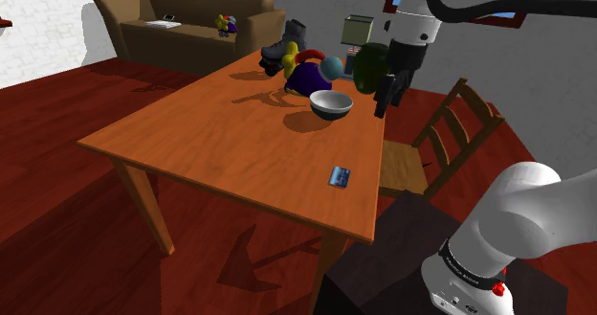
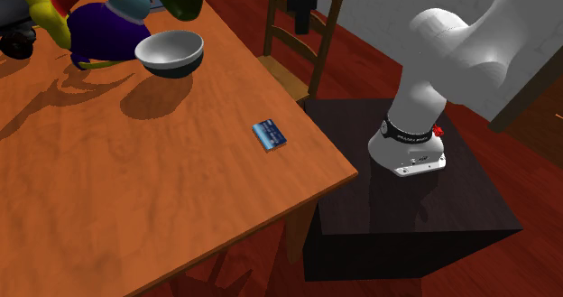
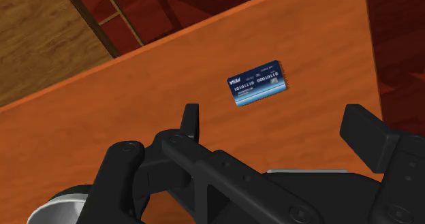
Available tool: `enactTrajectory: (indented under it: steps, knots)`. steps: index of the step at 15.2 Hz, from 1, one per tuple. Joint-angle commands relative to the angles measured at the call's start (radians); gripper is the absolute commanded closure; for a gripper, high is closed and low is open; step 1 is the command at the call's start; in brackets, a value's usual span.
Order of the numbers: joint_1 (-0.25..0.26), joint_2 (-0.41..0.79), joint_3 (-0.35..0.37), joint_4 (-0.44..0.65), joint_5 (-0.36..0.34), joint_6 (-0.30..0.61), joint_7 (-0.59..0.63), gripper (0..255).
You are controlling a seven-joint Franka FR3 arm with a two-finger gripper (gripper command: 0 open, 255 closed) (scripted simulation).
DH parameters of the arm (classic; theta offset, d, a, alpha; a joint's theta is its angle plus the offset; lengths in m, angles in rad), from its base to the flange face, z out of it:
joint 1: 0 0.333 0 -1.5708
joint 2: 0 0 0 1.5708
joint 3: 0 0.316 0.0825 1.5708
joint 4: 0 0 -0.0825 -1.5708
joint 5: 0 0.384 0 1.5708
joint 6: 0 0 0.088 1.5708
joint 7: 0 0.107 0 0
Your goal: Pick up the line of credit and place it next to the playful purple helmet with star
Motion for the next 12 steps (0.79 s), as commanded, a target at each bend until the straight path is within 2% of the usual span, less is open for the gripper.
enactTrajectory:
  steps: [1,7,10,12]
  knots:
    - [0.0,0.0,0.0,0.0,0.0,0.0,0.0,0]
    - [-0.09,-0.168,0.26,-0.298,0.051,0.314,0.473,0]
    - [-0.147,-0.176,0.434,-0.385,0.08,0.462,0.733,0]
    - [-0.206,-0.151,0.568,-0.416,0.093,0.556,0.915,0]
